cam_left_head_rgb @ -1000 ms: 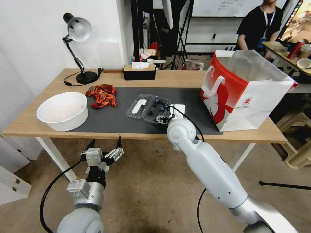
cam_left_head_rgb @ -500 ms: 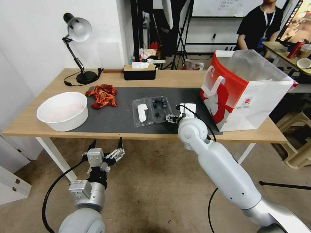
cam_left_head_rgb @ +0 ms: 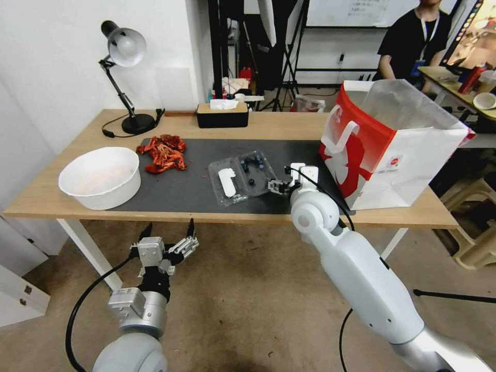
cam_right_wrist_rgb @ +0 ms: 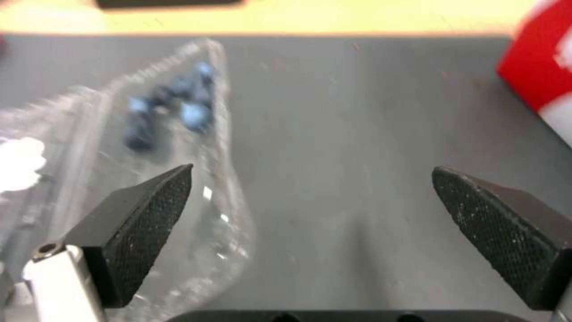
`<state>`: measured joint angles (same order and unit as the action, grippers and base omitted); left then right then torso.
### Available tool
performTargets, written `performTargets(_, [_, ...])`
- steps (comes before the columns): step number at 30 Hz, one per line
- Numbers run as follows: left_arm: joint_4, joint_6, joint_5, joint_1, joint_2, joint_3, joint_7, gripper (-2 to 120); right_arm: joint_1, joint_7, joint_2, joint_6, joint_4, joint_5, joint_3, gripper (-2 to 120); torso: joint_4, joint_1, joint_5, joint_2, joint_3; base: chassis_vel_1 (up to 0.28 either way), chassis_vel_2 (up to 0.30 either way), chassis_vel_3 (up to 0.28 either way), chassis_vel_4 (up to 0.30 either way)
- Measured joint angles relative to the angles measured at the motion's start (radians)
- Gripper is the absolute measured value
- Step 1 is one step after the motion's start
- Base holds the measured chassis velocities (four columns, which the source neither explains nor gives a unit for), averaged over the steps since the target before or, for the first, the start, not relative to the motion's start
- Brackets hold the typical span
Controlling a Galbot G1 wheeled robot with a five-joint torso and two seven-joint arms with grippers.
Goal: Close the takeout container lid, then place the container into the takeout bag.
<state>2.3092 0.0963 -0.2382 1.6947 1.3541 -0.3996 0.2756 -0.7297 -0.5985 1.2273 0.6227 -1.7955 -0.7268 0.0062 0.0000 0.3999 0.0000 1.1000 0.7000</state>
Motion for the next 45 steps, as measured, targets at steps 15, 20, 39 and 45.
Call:
performTargets(15, [0.002, 0.000, -0.004, 0.009, 0.009, 0.008, 0.011, 100, -0.270, 0.572, -0.092, -0.508, -0.068, 0.294, 0.192, 100, -0.0001, 0.000, 0.0003, 0.000, 0.000, 0.000, 0.000, 0.000, 0.000])
performTargets(20, [0.002, 0.003, -0.015, 0.010, 0.008, 0.014, 0.011, 100, -0.396, 0.636, -0.104, -0.567, -0.144, 0.322, 0.296, 100, 0.0000, 0.000, 0.0001, 0.000, 0.000, 0.000, 0.000, 0.000, 0.000])
performTargets(39, [0.007, 0.054, -0.140, -0.011, 0.000, 0.080, 0.020, 100, -1.061, 0.795, 0.102, -0.865, -0.340, 0.423, 0.617, 100, 0.0001, 0.000, 0.0000, 0.000, 0.000, 0.000, 0.000, 0.000, 0.000])
performTargets(45, [0.015, 0.053, -0.425, -0.111, -0.051, 0.156, 0.046, 100, -1.107, 0.814, 0.159, -0.916, -0.315, 0.451, 0.606, 100, 0.0001, 0.000, -0.0001, 0.000, 0.000, 0.000, 0.000, 0.000, 0.000])
